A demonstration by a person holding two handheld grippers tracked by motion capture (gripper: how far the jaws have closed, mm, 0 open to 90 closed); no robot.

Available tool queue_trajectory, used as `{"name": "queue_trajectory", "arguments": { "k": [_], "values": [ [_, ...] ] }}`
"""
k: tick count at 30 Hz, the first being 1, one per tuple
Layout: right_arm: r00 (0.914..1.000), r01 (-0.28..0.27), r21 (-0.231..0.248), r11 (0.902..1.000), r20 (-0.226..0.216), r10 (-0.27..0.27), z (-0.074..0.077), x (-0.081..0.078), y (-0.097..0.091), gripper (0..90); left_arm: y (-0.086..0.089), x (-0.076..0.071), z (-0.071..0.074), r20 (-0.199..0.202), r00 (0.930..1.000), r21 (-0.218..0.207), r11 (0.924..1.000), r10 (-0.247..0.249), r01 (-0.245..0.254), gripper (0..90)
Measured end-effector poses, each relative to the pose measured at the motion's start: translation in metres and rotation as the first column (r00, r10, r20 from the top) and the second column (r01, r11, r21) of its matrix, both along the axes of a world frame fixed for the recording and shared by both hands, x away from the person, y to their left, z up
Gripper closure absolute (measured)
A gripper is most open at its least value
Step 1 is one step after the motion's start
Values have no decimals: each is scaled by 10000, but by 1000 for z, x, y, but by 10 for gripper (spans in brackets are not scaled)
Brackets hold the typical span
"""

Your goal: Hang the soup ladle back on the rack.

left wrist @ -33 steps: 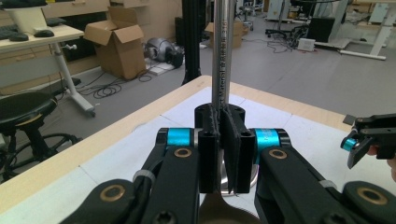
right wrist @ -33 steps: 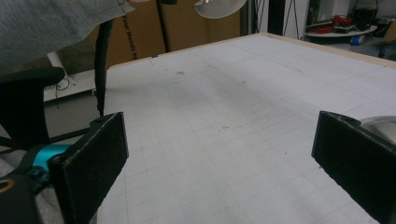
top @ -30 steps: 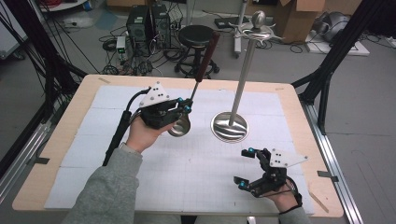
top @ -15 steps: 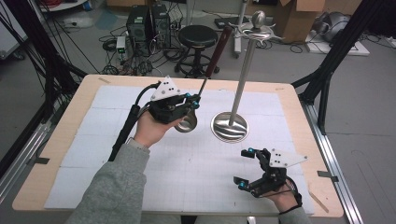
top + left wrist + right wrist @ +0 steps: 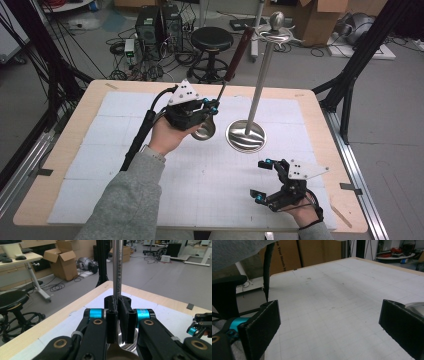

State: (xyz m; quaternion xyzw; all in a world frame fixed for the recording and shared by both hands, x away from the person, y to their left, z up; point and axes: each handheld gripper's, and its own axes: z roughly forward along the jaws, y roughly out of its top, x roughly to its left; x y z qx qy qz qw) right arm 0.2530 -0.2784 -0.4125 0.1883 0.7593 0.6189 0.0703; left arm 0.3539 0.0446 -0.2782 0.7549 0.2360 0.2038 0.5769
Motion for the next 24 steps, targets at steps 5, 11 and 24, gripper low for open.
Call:
{"name": "queue_trajectory", "arguments": {
  "k": [5,11,24],
  "values": [
    [10000,7,29,10000,9,-8,0,0,-1,29,-4,3,0,-102,9999,45,10000,77,-76,844],
    [10000,-20,3,10000,-1,20,0,0,0,29,-7,4,-3,-148,9999,153,9999,77,-75,844],
    [10000,-22,51,10000,-33,22,0,0,0,29,-13,12,-7,-423,9991,104,9999,84,-80,844]
  ]
}}
